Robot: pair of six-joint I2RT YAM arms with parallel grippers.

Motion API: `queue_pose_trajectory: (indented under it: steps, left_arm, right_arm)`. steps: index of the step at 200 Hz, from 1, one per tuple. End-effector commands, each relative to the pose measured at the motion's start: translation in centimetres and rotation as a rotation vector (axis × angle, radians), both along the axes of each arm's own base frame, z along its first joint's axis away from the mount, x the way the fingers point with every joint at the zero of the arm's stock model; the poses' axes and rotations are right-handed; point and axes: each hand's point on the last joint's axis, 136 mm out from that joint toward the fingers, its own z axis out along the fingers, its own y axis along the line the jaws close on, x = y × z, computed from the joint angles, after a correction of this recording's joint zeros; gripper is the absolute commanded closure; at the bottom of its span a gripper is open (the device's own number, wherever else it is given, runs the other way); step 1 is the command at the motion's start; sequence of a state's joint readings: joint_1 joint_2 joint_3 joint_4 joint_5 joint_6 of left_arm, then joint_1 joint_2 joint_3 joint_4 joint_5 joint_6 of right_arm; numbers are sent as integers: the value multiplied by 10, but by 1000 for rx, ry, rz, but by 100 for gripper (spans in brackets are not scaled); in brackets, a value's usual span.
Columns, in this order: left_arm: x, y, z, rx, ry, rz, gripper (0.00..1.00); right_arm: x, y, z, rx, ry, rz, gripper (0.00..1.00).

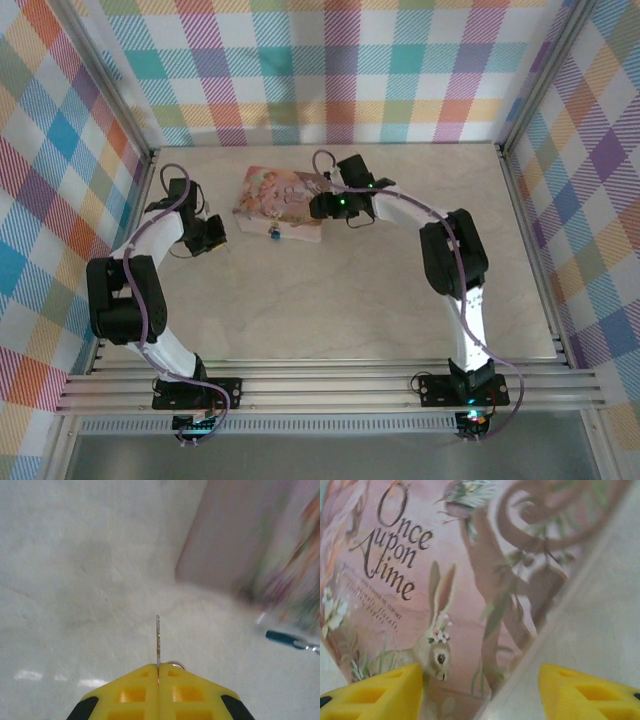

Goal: Unlock a padlock with a key

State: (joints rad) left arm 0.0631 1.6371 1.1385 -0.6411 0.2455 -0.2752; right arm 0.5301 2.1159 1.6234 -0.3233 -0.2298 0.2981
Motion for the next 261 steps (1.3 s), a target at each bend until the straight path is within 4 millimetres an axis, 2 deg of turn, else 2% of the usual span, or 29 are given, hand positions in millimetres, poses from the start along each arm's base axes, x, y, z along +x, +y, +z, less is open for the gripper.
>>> queue_pose_trajectory:
  steps: [1,39,70,79,89,101,118,130,144,170,197,220,247,261]
  left_arm:
    - [-11,-12,12,-62,-44,-31,100]
    - [-37,-42,12,-92,-50,-128,100]
    - [-52,-53,16,-93,-60,-160,100]
    - [-55,-54,17,-94,-63,-165,100]
    - [-57,-55,18,-94,-67,-168,100]
    - [-59,-55,20,-90,-71,-169,100]
    - [-61,-56,24,-93,-81,-173,100]
    - [-62,-57,28,-100,-95,-184,100]
    - [-61,-66,36,-141,-138,-223,100]
    - [-57,-83,57,-208,-241,-284,100]
    - [-59,-85,66,-206,-282,-297,100]
    - [-61,-90,65,-233,-273,-316,100]
    - [-63,-91,60,-240,-252,-315,100]
    - [-61,-99,66,-289,-283,-320,100]
  right_arm:
    - [-36,-41,-52,-166,103,-26,38]
    - [-43,-86,-46,-172,112,-79,39]
    - [-46,-111,-39,-147,139,-40,39]
    - [-46,-119,-41,-157,150,-33,44]
    - [-43,-130,-42,-165,162,-35,50]
    - [-35,-143,-41,-192,165,-62,51]
    - [-21,-155,-28,-234,132,-101,46]
    - [-12,-154,-10,-226,95,-113,41]
    - [-5,-146,10,-178,72,-129,40]
    - [-6,-120,39,-130,53,-111,41]
    - [-12,-77,59,-188,-41,-22,41]
    - [-12,-41,60,-157,-48,36,42]
    - [-15,0,47,-142,-15,104,43]
    - [-21,19,41,-146,-8,150,43]
